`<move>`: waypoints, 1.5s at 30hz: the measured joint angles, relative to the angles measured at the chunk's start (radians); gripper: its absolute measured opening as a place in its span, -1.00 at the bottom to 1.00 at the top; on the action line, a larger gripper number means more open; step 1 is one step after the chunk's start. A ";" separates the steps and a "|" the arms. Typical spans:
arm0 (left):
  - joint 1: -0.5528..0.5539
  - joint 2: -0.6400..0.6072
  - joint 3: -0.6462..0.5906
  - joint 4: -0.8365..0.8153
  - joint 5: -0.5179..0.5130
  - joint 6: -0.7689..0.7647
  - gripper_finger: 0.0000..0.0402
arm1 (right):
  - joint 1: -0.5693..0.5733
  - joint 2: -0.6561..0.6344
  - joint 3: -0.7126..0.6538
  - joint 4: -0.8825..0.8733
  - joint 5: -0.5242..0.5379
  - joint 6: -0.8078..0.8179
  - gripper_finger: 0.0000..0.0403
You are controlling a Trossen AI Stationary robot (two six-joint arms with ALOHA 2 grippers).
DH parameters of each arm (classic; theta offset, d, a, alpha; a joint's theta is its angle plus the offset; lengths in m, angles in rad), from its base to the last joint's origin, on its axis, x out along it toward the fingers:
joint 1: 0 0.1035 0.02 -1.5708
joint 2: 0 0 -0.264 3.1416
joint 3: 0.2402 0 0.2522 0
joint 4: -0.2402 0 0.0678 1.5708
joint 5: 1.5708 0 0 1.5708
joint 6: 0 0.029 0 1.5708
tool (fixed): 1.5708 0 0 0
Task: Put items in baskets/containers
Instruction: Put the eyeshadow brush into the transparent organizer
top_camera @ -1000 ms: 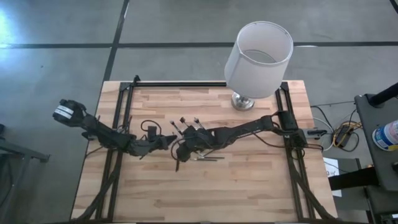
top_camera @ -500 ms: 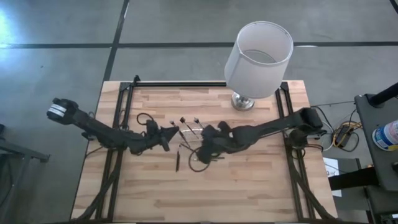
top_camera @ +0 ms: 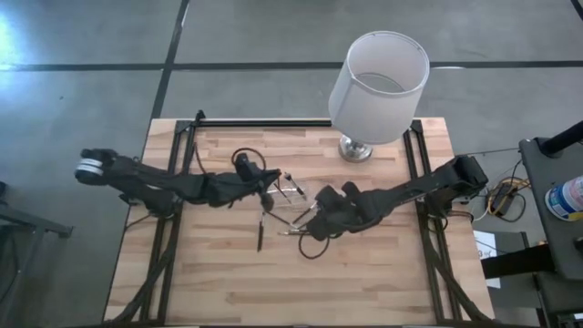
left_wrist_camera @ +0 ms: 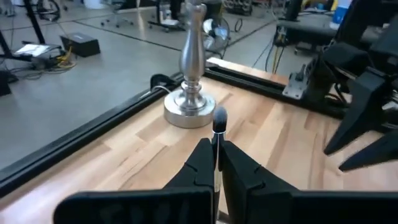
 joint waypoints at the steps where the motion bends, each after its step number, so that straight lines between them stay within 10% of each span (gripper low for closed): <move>1: 0.014 0.012 0.005 -0.001 0.013 0.007 -0.97 | 0.004 0.000 -0.005 0.000 0.001 0.010 -0.60; 14: 0.054 0.124 0.008 -0.068 0.103 -0.047 -0.94 | 0.026 -0.001 -0.023 0.003 -0.002 0.035 -0.62; 32: 0.018 0.056 0.011 -0.126 0.095 -0.088 -0.10 | 0.026 -0.001 -0.027 0.003 -0.023 0.052 -0.61; 45: -0.249 -0.114 0.003 -0.738 0.188 -0.748 -0.11 | -0.042 -0.001 -0.123 0.221 -0.416 -0.308 -0.66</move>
